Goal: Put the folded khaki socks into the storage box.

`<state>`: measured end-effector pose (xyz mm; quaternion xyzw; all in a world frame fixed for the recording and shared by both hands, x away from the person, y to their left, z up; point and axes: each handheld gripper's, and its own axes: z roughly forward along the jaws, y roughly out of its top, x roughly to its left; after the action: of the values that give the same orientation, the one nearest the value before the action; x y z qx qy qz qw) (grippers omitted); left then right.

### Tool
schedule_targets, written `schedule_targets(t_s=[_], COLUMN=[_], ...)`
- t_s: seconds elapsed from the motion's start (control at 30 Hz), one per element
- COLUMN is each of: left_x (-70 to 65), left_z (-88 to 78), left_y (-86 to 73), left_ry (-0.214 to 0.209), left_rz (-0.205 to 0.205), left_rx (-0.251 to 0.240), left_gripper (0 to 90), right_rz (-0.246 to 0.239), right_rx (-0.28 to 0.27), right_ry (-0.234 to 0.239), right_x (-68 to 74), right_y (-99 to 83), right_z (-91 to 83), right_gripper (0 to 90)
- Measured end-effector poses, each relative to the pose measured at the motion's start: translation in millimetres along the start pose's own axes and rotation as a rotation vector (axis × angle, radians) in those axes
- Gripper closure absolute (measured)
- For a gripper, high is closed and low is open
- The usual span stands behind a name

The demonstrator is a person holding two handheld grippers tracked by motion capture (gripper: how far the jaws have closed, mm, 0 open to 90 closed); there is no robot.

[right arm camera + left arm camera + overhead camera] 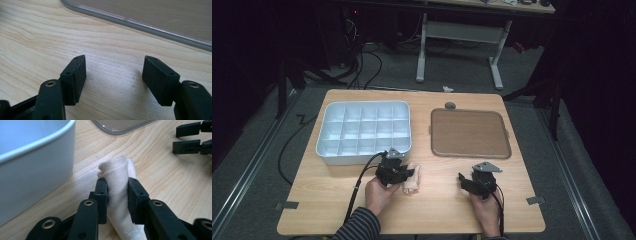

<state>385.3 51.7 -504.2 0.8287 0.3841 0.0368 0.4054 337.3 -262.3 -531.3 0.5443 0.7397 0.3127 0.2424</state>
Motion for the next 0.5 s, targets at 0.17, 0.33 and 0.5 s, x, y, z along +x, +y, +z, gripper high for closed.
schedule_targets(t_s=[0.17,0.33,0.5], left_x=[0.6,1.0,1.5], left_z=[-3.6,-8.8,-12.6], left_y=[-1.1,-2.0,-2.4], left_ry=[-0.001,-0.002,-0.007], left_rz=[0.003,0.005,0.004], left_rx=[-0.007,-0.020,-0.029], left_gripper=[72.3,72.5,72.4], right_rz=[0.000,0.000,0.000], right_rx=[0.000,0.000,0.000], right_ry=[0.000,0.000,0.001], right_x=[0.0,0.0,0.0], right_y=[0.0,0.0,0.0], right_z=[0.0,0.0,0.0], right_gripper=[36.0,36.0,36.0])
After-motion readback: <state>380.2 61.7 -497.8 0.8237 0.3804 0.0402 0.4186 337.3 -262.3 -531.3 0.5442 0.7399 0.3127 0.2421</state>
